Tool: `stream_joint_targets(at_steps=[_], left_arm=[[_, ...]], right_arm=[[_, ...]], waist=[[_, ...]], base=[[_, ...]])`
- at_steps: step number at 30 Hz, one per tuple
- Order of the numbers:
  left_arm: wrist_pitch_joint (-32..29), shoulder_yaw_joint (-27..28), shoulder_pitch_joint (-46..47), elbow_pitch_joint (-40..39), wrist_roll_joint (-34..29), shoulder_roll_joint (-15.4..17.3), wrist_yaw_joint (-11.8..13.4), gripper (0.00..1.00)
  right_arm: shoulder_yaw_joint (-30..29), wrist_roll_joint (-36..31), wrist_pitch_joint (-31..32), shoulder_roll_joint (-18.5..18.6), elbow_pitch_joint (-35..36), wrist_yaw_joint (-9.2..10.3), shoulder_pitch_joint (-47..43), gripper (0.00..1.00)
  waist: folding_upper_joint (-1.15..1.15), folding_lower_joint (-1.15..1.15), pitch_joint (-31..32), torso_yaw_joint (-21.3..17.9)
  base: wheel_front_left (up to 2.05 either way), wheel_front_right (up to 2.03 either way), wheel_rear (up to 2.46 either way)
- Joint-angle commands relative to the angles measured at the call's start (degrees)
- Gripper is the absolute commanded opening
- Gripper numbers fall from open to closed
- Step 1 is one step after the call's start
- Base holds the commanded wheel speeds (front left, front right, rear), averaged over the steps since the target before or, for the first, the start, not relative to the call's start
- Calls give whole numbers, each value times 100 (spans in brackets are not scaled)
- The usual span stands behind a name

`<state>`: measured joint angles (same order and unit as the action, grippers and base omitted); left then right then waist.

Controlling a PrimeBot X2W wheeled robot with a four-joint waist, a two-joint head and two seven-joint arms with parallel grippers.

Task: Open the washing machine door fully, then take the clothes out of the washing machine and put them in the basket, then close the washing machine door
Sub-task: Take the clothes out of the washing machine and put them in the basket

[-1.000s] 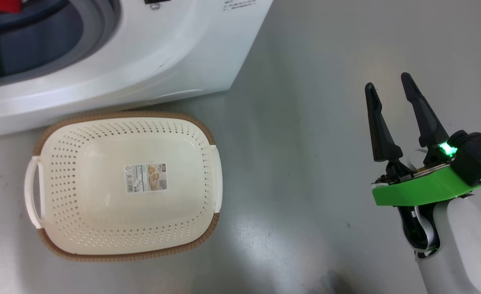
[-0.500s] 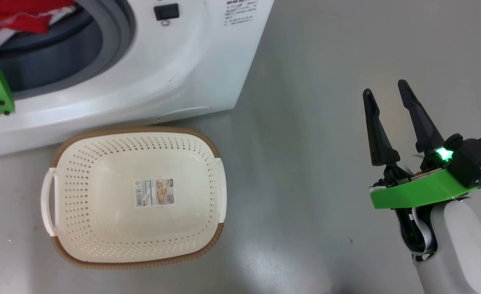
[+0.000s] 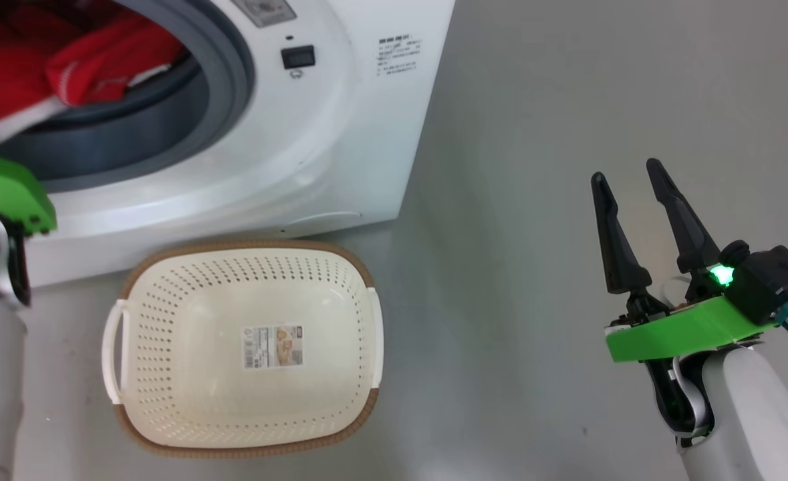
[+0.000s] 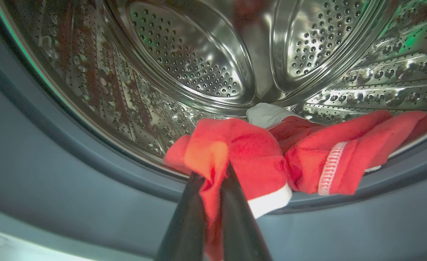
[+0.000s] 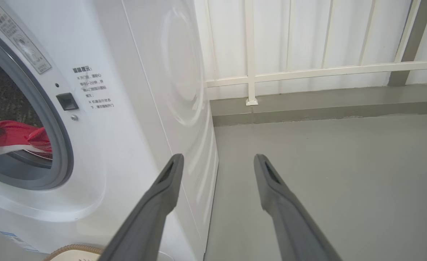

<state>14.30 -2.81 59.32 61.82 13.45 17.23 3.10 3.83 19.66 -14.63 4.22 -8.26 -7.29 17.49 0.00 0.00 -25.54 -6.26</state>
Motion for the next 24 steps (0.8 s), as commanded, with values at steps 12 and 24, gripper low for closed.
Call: stream_joint_targets(at_steps=[12,24], left_arm=[[69,488,-1836,-2706,-15,-72,260,0],[70,558,-3042,-4873,-374,-336,449,0]], right_arm=[[7,13,-37,57,77,-20,-360,100],[44,58,-37,26,-8,-20,-501,100]], waist=[[0,0,711,370],[0,0,1175,450]], base=[[0,0,0],[0,0,0]])
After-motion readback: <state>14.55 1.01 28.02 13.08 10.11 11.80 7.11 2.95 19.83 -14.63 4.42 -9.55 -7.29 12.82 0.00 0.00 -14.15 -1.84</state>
